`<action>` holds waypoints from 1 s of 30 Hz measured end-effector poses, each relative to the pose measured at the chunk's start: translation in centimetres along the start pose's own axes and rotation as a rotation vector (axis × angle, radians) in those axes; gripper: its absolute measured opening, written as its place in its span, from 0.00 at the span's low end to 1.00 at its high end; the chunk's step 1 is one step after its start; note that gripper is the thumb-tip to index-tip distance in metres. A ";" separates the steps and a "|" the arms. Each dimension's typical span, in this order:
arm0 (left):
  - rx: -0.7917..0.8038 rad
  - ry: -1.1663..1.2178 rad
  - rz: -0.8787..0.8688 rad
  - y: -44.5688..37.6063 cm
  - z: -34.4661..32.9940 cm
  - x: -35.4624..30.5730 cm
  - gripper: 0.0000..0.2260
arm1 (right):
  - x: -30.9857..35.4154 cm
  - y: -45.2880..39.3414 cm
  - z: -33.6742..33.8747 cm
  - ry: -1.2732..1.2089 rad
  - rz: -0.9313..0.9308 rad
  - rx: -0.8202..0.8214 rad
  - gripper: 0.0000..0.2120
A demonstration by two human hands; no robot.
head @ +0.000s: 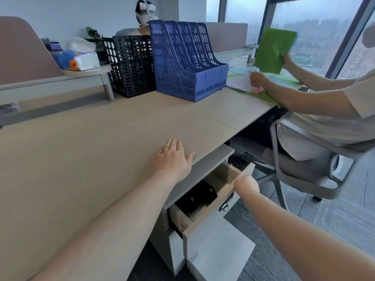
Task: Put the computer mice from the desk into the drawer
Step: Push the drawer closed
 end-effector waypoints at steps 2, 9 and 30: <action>0.021 0.033 0.032 -0.4 -0.2 0.4 0.32 | 1.0 0.1 -0.2 0.478 0.165 -0.089 0.16; 0.059 0.043 0.030 -1.6 -0.2 1.0 0.33 | 1.5 -1.8 -2.0 0.070 0.181 -0.091 0.20; 0.055 0.037 0.047 -3.1 -0.4 1.4 0.32 | 3.0 -2.9 -7.7 0.428 0.410 -0.058 0.37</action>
Point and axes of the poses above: each hand's wrist, its own y-axis away from the middle knuckle, its own z-axis out of the back of the hand, x = y × z, the point moved 4 cm from there along -y, towards the middle knuckle, and after that the axes turned 15 degrees about y, right-handed, at the moved point
